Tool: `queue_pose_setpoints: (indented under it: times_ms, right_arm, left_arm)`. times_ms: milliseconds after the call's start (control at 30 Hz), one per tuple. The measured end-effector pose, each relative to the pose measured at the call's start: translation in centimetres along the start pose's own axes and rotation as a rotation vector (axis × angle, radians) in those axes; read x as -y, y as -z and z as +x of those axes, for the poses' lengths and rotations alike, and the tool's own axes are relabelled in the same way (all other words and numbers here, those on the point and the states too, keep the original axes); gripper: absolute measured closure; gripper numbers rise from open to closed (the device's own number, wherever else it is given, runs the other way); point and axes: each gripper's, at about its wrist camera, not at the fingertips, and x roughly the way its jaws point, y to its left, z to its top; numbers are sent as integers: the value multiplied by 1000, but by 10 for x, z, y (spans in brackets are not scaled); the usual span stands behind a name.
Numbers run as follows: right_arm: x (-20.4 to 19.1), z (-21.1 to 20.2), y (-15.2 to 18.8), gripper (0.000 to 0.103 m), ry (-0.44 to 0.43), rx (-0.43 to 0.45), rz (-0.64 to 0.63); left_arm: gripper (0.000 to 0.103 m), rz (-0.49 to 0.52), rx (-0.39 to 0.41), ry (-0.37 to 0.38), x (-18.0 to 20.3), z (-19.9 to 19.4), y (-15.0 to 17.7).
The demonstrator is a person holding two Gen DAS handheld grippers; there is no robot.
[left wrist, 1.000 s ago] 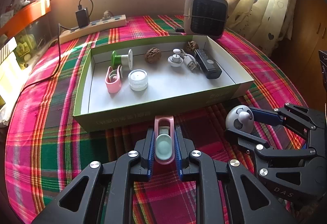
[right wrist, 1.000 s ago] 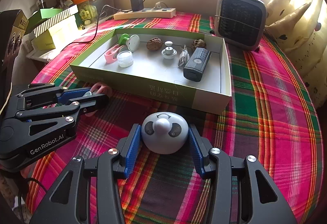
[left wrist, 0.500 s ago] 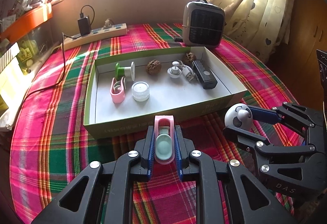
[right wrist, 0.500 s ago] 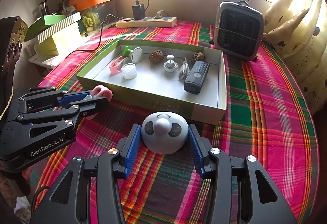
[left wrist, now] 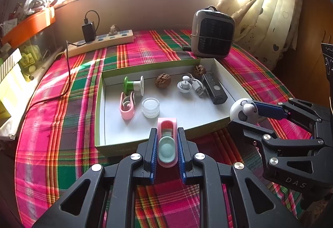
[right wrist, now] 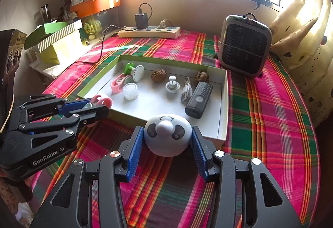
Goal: Organize objects
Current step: 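Lift and carry the white ball and pink clip with both tools over the lid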
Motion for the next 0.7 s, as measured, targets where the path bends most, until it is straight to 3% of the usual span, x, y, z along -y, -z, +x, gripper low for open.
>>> queue_pose_setpoints:
  times_ms: [700]
  right_arm:
    - [13,44,-39,56,-28,-37,14]
  left_arm:
    - [87,-37,-23,-25,-23,27,-17]
